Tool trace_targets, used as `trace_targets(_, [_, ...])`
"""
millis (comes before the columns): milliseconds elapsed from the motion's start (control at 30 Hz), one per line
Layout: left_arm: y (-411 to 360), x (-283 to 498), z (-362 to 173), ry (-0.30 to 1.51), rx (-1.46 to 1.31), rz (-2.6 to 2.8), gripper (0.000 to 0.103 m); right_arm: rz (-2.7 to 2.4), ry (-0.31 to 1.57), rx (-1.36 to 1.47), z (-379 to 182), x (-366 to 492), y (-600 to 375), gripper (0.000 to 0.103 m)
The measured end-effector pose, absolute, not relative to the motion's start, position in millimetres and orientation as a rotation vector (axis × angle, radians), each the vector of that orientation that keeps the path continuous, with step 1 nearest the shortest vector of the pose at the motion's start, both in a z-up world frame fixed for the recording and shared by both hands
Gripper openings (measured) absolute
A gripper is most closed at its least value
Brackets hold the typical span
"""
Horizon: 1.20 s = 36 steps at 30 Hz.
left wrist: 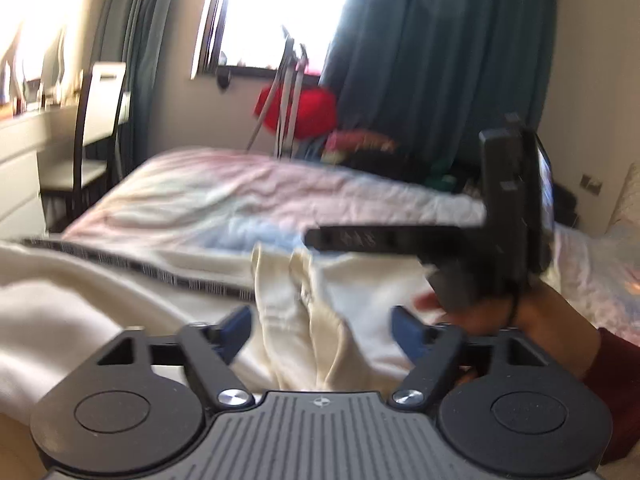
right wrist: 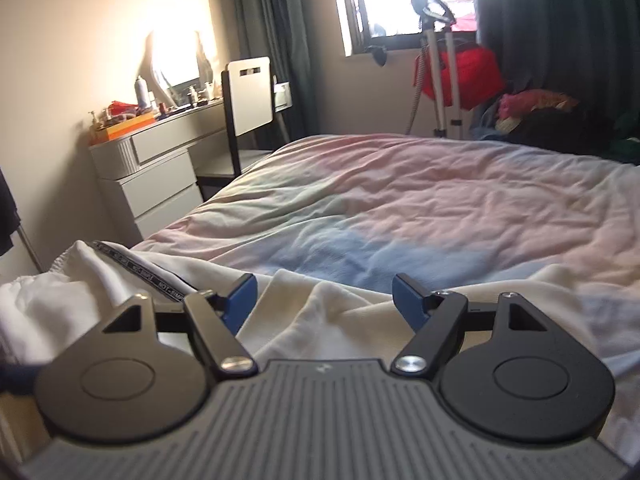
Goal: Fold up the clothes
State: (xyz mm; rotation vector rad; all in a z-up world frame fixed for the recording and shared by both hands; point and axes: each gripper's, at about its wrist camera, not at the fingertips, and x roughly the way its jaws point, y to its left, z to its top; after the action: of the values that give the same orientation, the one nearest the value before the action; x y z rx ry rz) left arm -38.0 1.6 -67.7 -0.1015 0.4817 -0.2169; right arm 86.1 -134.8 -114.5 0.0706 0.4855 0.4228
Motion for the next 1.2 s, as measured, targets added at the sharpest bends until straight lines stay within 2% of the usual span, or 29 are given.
trace_targets(267, [5,-68,-57,0.398,-0.038,-0.161,0.085,0.329,0.412,0.055,-85,29,-170,0.076])
trace_targets(333, [14,-73,-50,0.378,-0.041,-0.145,0.092,0.306,0.403,0.087,-80,19,-181,0.076])
trace_targets(433, [26,-81,-40,0.347,-0.045,-0.121,0.096,0.29,0.387,0.154,-69,3,-200,0.076])
trace_targets(533, [50,-81,-40,0.394,-0.108,-0.072,0.099,0.263,0.36,0.218,-57,-19,-217,0.076])
trace_targets(933, [253,-73,-52,0.659,-0.996,0.346,0.099,0.179,0.338,0.234,-55,-49,-225,0.076])
trace_targets(1067, [304,-86,-87,0.657,-1.309,0.374,0.099,0.163,0.349,0.231,-61,-49,-221,0.076])
trace_targets(1200, [320,-82,-119,0.606,-1.394,0.411,0.097,0.167,0.378,0.208,-70,-44,-217,0.076])
